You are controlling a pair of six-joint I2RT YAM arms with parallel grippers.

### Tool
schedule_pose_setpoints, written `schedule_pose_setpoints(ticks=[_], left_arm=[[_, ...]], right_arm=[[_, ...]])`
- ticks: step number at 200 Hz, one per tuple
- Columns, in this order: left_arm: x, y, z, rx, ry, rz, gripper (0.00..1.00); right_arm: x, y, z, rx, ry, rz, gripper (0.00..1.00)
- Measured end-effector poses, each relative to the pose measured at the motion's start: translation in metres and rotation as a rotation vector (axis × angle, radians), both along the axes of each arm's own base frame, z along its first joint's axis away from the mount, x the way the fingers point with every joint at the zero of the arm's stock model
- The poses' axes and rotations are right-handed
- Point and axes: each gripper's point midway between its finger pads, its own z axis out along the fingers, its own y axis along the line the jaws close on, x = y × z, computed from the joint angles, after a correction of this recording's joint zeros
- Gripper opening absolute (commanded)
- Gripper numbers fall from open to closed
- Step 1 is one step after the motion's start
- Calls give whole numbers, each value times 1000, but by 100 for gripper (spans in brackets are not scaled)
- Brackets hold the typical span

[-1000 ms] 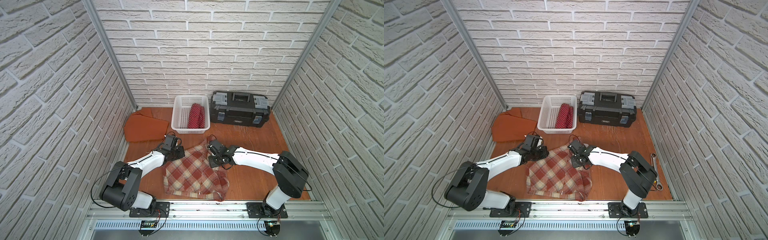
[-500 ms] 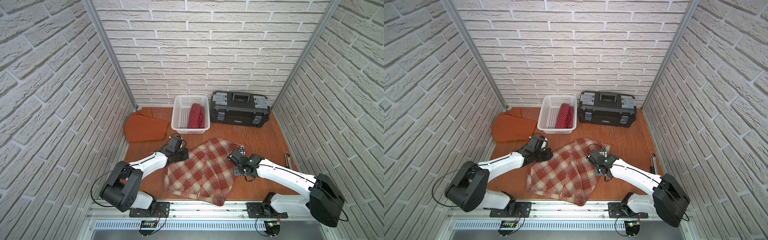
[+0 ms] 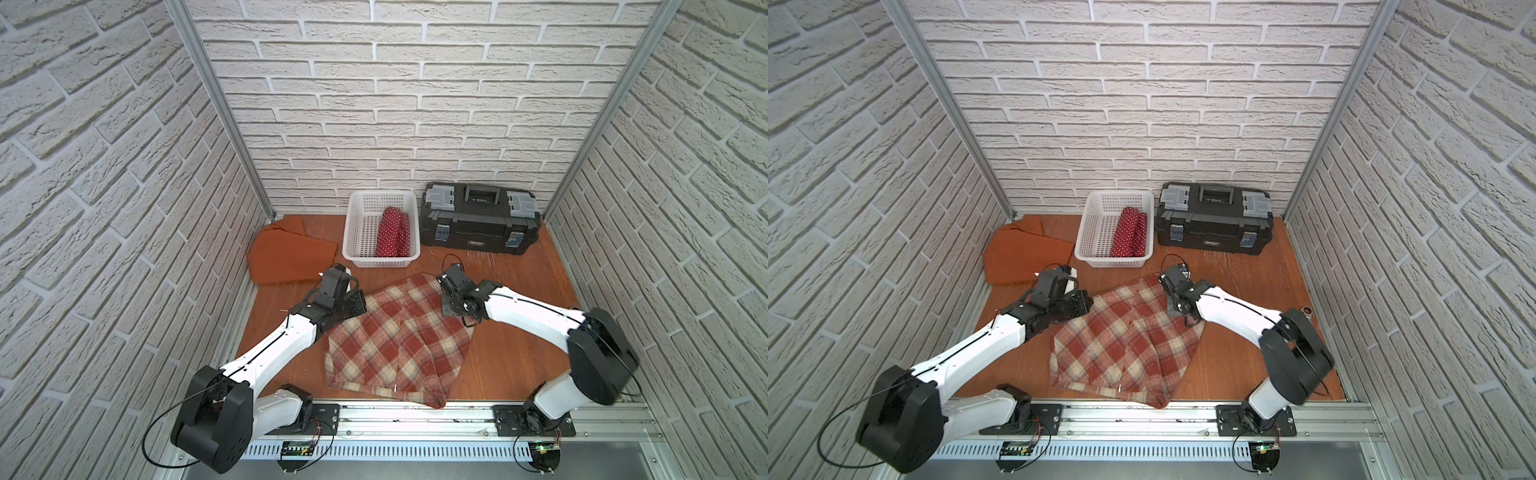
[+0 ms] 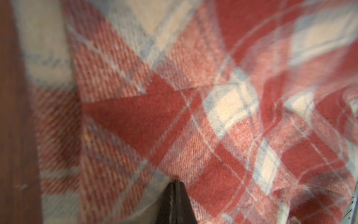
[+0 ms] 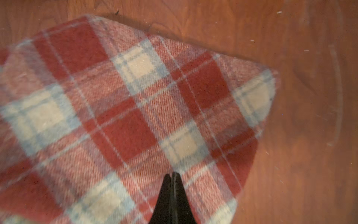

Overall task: Roll up the skirts
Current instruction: Flatten out the skirt at the center of the board.

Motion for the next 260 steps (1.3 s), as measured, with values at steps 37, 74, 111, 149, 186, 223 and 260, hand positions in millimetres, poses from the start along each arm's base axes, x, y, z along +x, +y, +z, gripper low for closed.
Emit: schedule_pose_setpoints(ticks=[37, 74, 111, 149, 186, 223, 260], left_arm=[[1, 3, -11, 8, 41, 14, 77], [1, 11, -15, 21, 60, 33, 98], [7, 16, 8, 17, 9, 47, 98], [11, 13, 14, -6, -10, 43, 98], [8, 15, 2, -2, 22, 65, 98], [-20, 25, -24, -23, 80, 150, 89], [-48, -19, -17, -37, 55, 46, 0]], right_arm=[[9, 5, -40, 80, 89, -8, 2], [3, -3, -45, 187, 70, -53, 2], [-26, -39, -44, 273, 93, -167, 2], [-73, -81, -42, 232, 172, -298, 2], [-95, -93, -28, 216, 201, -341, 2], [-60, -75, 16, 255, 85, -251, 2], [41, -28, 23, 302, 39, -133, 2]])
